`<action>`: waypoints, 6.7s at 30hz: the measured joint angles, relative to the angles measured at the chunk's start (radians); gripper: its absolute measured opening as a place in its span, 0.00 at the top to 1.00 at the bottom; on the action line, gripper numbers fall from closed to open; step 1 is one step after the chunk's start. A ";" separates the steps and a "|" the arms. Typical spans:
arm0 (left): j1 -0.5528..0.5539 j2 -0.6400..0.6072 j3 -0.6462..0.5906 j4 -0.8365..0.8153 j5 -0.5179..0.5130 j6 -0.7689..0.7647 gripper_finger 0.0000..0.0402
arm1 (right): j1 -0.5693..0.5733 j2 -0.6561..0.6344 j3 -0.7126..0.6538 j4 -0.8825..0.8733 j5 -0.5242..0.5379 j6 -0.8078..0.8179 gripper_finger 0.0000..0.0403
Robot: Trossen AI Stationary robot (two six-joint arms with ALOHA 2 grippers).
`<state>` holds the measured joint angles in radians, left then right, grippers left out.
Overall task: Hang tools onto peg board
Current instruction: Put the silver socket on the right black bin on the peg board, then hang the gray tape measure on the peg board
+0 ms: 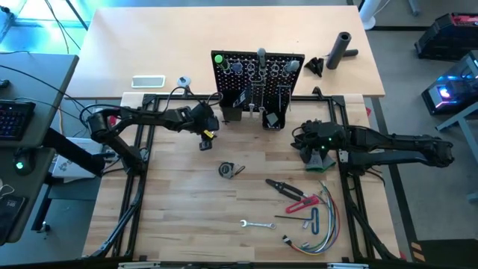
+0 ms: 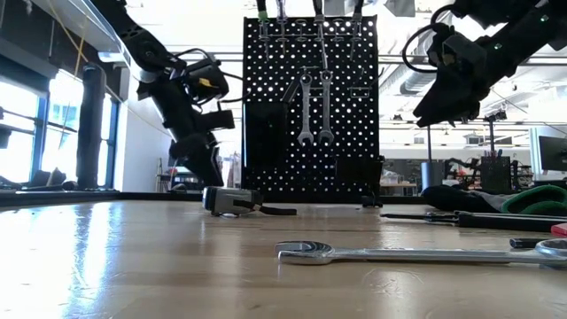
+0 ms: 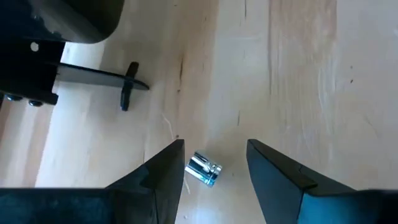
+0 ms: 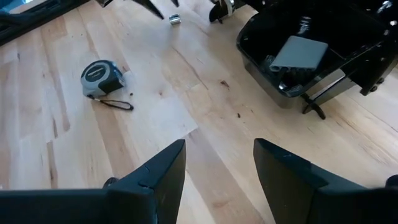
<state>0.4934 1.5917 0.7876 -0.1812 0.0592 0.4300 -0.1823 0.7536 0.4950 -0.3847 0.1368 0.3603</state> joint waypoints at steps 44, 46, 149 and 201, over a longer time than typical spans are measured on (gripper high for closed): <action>0.001 0.060 0.001 0.054 -0.012 -0.301 0.42 | 0.067 0.001 0.000 -0.028 0.049 0.026 0.54; -0.004 0.060 0.002 0.063 -0.073 -0.335 0.40 | 0.067 0.001 0.000 -0.034 0.049 0.025 0.54; -0.467 0.579 0.951 0.042 -0.787 0.443 0.82 | 0.326 0.001 0.000 -0.218 0.232 0.190 0.54; -0.396 0.687 0.952 0.141 -0.779 0.480 0.71 | 0.333 0.001 0.000 -0.179 0.245 0.201 0.54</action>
<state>0.0978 2.2791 1.7397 -0.0403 -0.7200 0.9099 0.1511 0.7544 0.4946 -0.5640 0.3817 0.5613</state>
